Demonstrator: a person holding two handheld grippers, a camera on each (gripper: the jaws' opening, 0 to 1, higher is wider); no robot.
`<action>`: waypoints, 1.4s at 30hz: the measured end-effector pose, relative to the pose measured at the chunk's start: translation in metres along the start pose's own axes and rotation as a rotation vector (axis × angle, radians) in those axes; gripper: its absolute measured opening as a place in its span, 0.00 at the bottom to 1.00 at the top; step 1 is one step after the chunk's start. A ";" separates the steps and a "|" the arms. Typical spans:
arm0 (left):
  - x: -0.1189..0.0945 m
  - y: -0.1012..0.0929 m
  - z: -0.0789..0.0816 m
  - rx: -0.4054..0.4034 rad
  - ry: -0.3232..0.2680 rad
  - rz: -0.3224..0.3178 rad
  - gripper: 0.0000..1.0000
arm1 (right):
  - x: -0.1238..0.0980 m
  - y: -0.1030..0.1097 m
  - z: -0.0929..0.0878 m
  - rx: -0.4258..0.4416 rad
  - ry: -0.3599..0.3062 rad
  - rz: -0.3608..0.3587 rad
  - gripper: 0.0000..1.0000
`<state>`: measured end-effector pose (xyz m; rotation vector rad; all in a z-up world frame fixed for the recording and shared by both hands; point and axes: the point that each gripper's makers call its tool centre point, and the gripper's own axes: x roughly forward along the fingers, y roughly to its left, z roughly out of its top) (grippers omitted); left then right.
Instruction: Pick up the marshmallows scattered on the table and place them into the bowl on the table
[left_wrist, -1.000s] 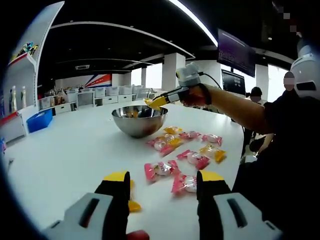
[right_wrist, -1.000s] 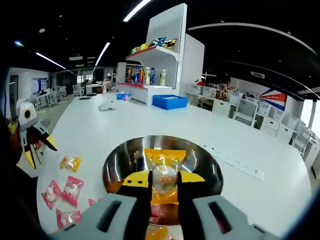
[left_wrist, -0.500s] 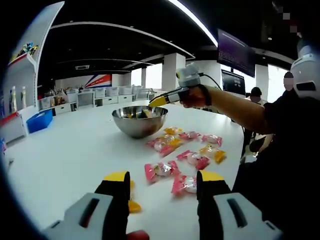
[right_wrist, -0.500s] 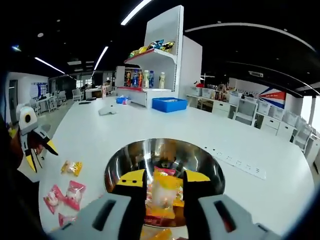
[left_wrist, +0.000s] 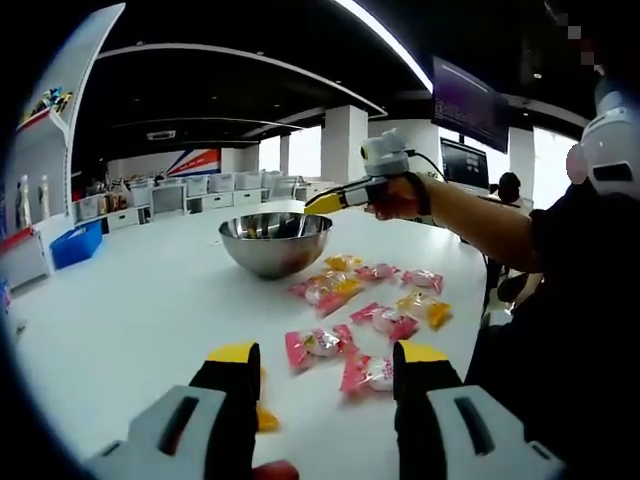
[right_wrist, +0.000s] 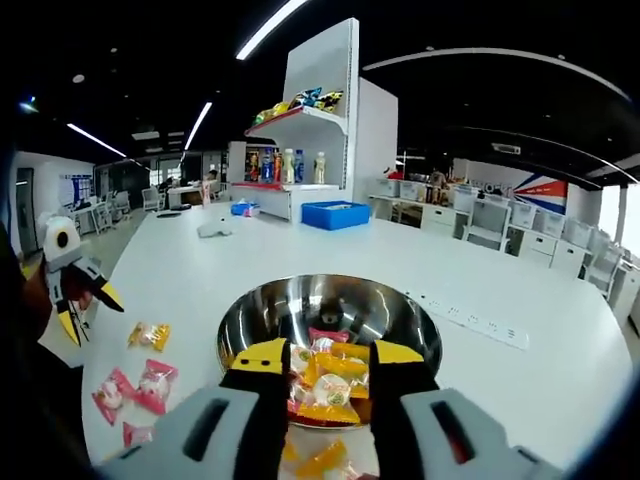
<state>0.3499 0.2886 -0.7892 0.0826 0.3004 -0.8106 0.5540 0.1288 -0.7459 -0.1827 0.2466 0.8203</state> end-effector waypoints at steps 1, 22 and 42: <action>0.000 0.000 0.000 -0.001 -0.001 -0.001 0.54 | -0.002 0.001 0.001 0.000 -0.006 0.000 0.32; 0.004 -0.001 -0.005 -0.010 0.006 -0.005 0.54 | -0.038 0.027 0.007 0.008 -0.099 -0.004 0.33; 0.007 0.000 -0.003 -0.007 -0.003 -0.001 0.54 | -0.091 0.026 -0.011 0.053 -0.149 -0.076 0.33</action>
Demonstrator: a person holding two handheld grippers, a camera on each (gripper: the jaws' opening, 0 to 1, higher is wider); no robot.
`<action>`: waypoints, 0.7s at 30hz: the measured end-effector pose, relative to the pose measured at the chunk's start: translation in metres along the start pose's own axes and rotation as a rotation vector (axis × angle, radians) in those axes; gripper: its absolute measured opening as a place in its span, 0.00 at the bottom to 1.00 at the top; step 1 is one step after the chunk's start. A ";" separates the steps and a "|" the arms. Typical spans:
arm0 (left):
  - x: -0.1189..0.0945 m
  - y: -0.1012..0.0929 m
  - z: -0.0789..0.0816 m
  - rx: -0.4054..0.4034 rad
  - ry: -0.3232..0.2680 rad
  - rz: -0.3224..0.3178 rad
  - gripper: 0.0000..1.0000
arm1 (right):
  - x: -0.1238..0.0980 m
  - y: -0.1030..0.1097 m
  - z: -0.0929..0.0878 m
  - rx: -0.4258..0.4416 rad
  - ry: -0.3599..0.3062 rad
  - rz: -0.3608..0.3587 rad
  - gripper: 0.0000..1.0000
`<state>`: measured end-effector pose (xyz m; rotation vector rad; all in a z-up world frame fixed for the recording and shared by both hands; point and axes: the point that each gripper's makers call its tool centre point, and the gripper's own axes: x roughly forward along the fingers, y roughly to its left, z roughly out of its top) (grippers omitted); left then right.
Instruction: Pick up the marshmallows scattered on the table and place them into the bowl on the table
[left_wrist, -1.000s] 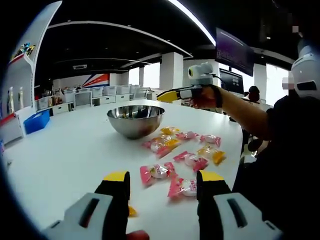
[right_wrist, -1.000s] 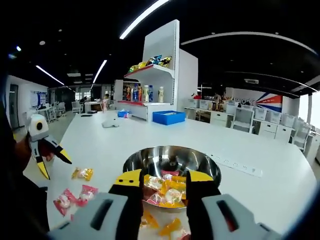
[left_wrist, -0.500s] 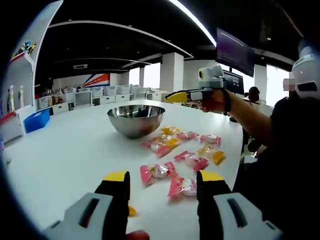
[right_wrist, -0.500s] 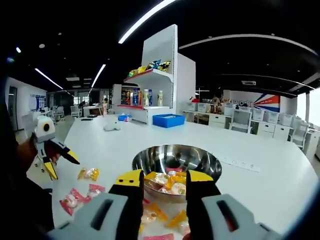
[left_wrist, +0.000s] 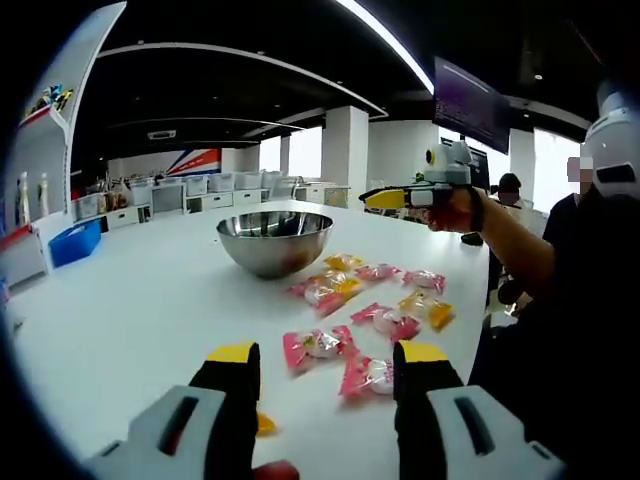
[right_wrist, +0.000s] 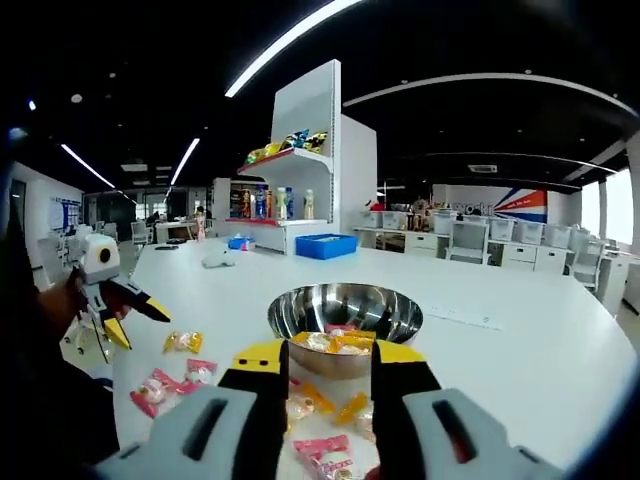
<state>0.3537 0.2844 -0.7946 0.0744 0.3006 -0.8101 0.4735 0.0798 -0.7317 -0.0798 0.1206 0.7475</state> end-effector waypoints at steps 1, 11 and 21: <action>0.000 -0.001 0.000 0.001 0.001 -0.001 0.54 | -0.003 0.000 -0.001 0.000 0.000 -0.003 0.33; 0.004 -0.001 0.001 0.005 0.001 -0.003 0.54 | -0.033 0.004 -0.009 0.006 -0.007 -0.026 0.32; 0.002 0.003 0.006 0.015 -0.002 0.009 0.54 | -0.062 0.005 -0.014 0.014 -0.015 -0.061 0.32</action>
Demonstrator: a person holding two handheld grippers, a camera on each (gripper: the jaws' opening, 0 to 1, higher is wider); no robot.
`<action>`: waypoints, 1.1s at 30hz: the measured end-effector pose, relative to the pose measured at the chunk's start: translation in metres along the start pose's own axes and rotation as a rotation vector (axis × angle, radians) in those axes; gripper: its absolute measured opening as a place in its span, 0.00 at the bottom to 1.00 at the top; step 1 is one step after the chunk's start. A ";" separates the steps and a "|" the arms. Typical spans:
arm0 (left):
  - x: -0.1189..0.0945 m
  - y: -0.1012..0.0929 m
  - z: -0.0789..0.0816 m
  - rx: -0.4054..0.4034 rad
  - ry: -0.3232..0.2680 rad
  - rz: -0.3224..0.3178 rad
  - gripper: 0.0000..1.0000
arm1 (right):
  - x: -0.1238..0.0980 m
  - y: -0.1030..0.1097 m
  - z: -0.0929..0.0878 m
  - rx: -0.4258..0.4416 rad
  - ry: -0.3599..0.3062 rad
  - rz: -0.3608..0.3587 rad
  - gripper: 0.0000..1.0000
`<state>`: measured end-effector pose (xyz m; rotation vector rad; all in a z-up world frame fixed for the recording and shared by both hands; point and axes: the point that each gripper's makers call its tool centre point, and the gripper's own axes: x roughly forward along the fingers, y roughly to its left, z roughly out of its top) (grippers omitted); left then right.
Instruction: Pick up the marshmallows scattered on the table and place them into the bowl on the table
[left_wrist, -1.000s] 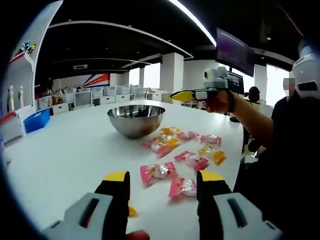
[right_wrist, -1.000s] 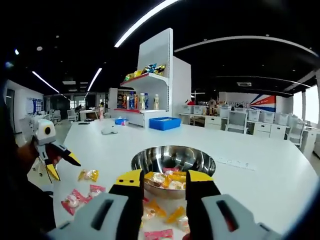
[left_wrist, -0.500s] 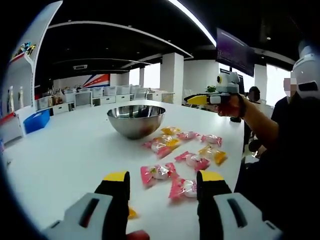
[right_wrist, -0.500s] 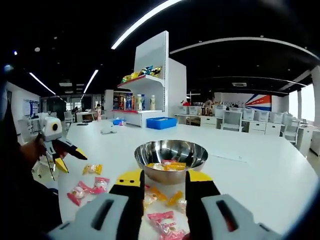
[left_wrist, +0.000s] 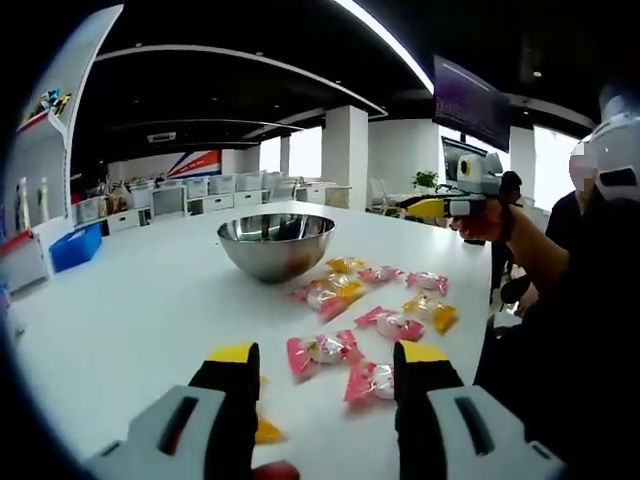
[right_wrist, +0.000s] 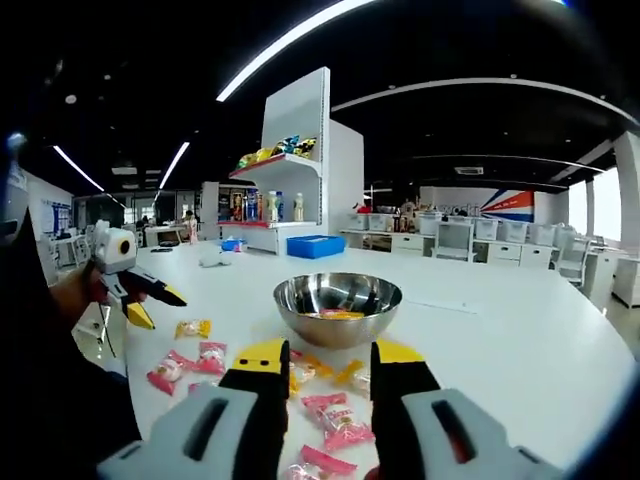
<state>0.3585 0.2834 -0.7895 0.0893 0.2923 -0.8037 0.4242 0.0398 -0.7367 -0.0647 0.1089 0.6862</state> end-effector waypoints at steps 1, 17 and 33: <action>0.000 0.001 0.001 0.001 -0.002 0.002 0.54 | -0.003 0.001 -0.002 0.000 0.002 -0.002 0.32; -0.001 0.016 0.004 0.010 -0.003 0.050 0.54 | -0.038 0.010 -0.015 0.013 0.007 -0.018 0.31; 0.002 0.037 -0.011 0.058 0.069 0.162 0.50 | -0.042 0.016 -0.021 0.025 0.007 -0.008 0.31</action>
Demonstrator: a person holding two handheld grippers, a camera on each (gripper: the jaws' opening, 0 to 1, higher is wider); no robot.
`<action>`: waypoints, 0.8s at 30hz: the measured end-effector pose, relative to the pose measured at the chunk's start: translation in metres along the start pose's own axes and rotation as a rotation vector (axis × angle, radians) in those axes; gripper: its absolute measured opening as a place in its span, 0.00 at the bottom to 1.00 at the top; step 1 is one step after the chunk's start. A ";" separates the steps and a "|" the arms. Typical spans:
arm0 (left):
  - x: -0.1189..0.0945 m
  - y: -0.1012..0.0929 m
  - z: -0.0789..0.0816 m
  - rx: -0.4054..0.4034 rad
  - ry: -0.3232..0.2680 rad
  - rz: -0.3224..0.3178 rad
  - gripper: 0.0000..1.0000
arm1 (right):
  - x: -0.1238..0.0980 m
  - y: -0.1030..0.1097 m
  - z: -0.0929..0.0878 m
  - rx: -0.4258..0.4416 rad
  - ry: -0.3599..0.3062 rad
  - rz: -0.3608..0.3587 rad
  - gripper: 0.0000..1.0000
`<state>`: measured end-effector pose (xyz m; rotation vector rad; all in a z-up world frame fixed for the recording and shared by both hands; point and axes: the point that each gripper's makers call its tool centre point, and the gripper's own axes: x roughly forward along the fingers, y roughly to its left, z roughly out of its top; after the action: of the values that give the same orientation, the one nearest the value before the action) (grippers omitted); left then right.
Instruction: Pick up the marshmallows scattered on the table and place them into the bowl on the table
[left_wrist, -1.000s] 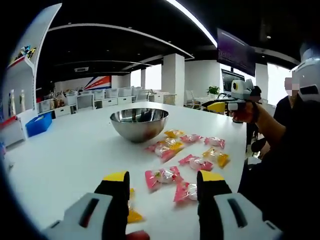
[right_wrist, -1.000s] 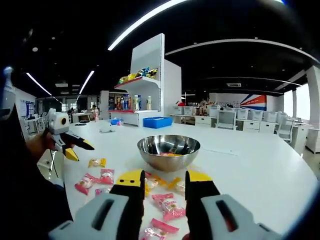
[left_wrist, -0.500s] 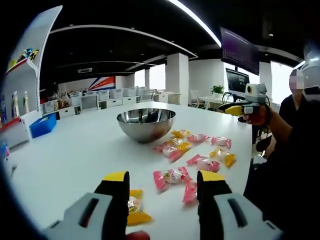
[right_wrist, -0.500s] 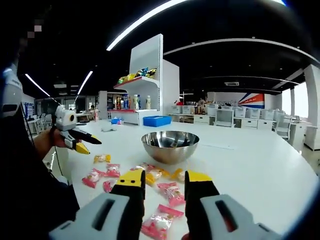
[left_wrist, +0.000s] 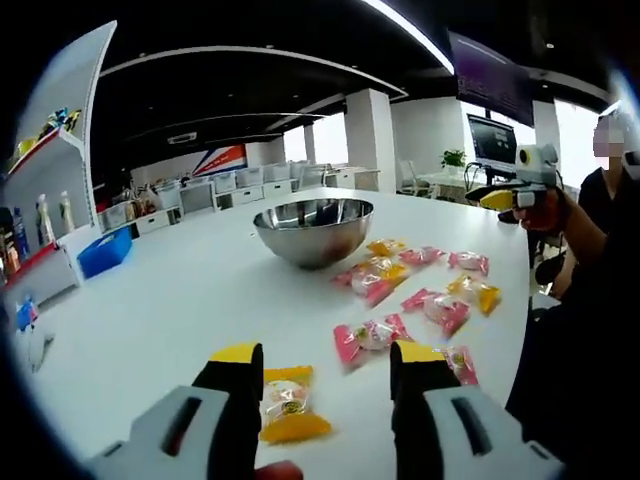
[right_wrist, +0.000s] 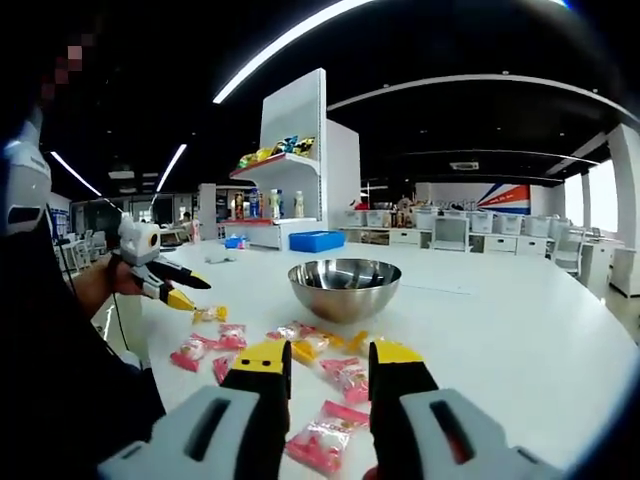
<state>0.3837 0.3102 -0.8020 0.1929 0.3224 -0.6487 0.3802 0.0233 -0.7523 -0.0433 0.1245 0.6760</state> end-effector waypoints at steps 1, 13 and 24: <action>0.000 0.004 -0.002 0.007 0.010 0.017 0.50 | 0.000 0.000 -0.001 0.001 0.002 0.001 0.31; 0.009 0.017 -0.027 -0.019 0.089 0.029 0.48 | -0.012 0.017 -0.020 -0.065 0.112 0.105 0.31; 0.016 0.021 -0.042 -0.053 0.122 0.028 0.45 | -0.017 0.019 -0.031 -0.072 0.152 0.137 0.30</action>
<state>0.3989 0.3287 -0.8457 0.1869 0.4533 -0.6015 0.3521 0.0252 -0.7808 -0.1570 0.2513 0.8134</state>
